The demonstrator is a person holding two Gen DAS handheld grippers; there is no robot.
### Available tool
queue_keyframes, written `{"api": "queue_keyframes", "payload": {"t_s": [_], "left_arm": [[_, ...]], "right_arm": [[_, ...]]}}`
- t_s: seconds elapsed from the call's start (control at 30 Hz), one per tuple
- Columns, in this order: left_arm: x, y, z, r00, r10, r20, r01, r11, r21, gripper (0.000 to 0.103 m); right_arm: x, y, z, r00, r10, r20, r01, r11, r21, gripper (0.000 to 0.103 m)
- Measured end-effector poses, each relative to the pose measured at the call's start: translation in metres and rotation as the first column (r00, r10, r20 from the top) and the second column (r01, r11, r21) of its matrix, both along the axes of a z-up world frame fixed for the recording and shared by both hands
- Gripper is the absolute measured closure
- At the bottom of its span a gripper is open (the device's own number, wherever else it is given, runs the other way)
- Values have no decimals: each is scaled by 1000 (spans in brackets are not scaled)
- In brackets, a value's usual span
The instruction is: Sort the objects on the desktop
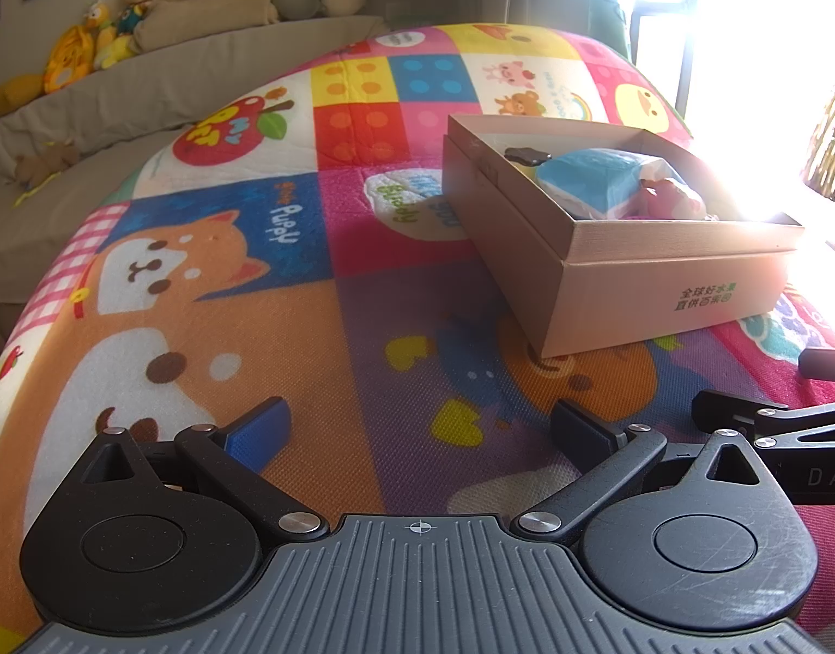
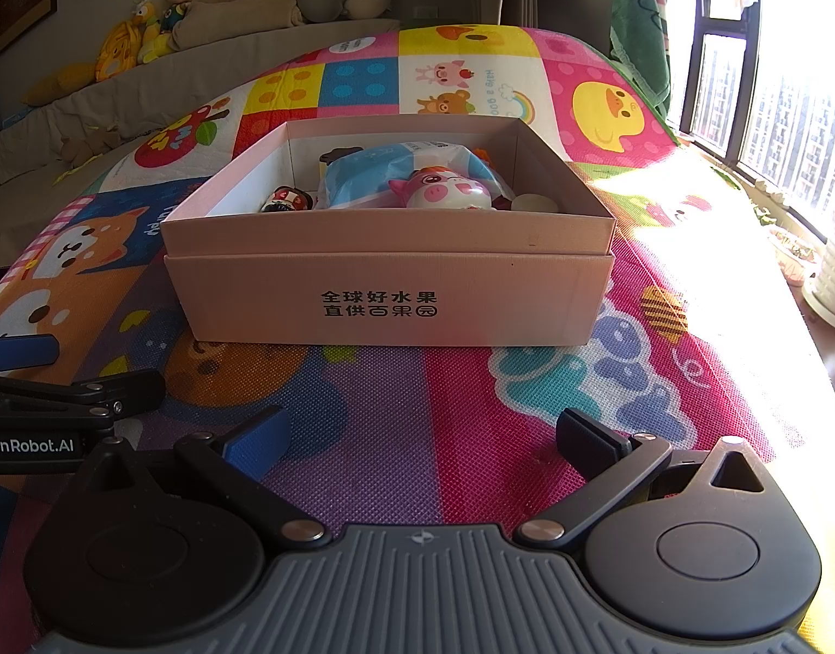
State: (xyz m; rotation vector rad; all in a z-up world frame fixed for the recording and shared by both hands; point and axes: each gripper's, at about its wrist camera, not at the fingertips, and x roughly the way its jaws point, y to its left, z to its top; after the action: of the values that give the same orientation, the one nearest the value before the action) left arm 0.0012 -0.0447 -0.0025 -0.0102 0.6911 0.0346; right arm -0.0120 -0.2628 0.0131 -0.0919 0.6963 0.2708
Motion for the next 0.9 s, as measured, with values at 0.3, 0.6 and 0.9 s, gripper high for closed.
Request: {"api": "queue_keyframes", "payload": {"t_s": [0.3, 0.6, 0.9], "left_arm": [[0, 0, 0, 1000, 0, 0, 0, 1000, 0, 0], [8, -2, -1, 1000, 1, -2, -1, 1000, -10, 0], [8, -3, -1, 1000, 0, -1, 0, 1000, -3, 0]], "right_arm": [[0, 0, 0, 1000, 0, 0, 0, 1000, 0, 0], [-1, 0, 0, 1000, 0, 0, 0, 1000, 0, 0], [-1, 0, 0, 1000, 0, 0, 0, 1000, 0, 0]]}}
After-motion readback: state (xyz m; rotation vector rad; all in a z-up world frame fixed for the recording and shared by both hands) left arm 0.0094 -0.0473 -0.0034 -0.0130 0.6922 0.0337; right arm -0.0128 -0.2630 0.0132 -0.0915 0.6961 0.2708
